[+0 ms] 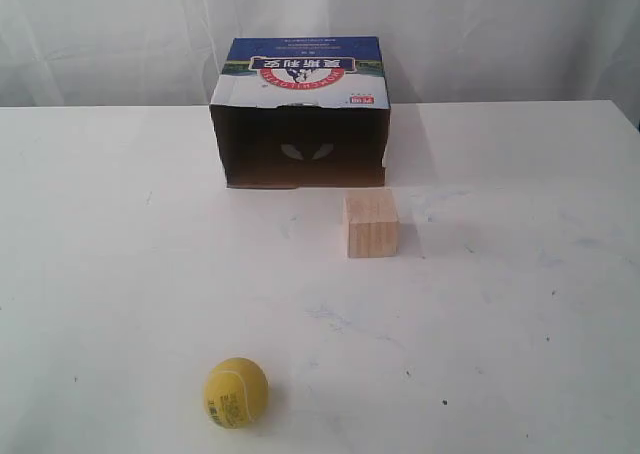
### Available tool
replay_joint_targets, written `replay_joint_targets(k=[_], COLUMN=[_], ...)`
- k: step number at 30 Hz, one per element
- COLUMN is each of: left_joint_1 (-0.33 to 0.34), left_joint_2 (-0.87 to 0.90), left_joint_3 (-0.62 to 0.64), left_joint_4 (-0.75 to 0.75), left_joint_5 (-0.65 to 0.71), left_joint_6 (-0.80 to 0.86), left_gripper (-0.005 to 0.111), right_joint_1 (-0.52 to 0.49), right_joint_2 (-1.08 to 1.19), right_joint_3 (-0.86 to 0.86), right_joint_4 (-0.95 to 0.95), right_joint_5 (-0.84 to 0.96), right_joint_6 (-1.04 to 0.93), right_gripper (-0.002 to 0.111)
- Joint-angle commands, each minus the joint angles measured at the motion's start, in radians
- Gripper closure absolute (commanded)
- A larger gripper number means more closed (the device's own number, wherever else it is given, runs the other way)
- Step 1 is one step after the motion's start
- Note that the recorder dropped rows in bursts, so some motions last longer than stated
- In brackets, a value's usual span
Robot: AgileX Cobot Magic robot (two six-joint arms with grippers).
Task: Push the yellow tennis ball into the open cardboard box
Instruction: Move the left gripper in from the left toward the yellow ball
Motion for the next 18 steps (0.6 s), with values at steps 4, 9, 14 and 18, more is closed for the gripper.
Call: replay_joint_targets(k=[4,9,14,18], left_joint_1=[-0.005,-0.001,0.001,0.001], left_joint_2=[-0.005,-0.005,0.039,0.470], left_joint_3=[0.001,0.001,-0.004,-0.358], left_joint_4=[-0.649,-0.659,-0.863,-0.527], left_joint_5=[-0.262,-0.361,-0.824,-0.401], left_joint_6=[-0.630,-0.551,-0.546,-0.254], left_gripper=[0.107,0.107,0.107,0.107], right_joint_1=[-0.004,-0.004,-0.004,-0.004], right_joint_2=[-0.002,-0.002,-0.002,-0.002], right_joint_3=[0.001,0.001,0.001,0.001], right_joint_4=[0.002,0.002,0.002,0.002], right_joint_5=[-0.003,-0.003,-0.003,-0.003], right_joint_6=[0.003,0.003,0.003,0.003], right_gripper=[0.108,0.108,0.108,0.108])
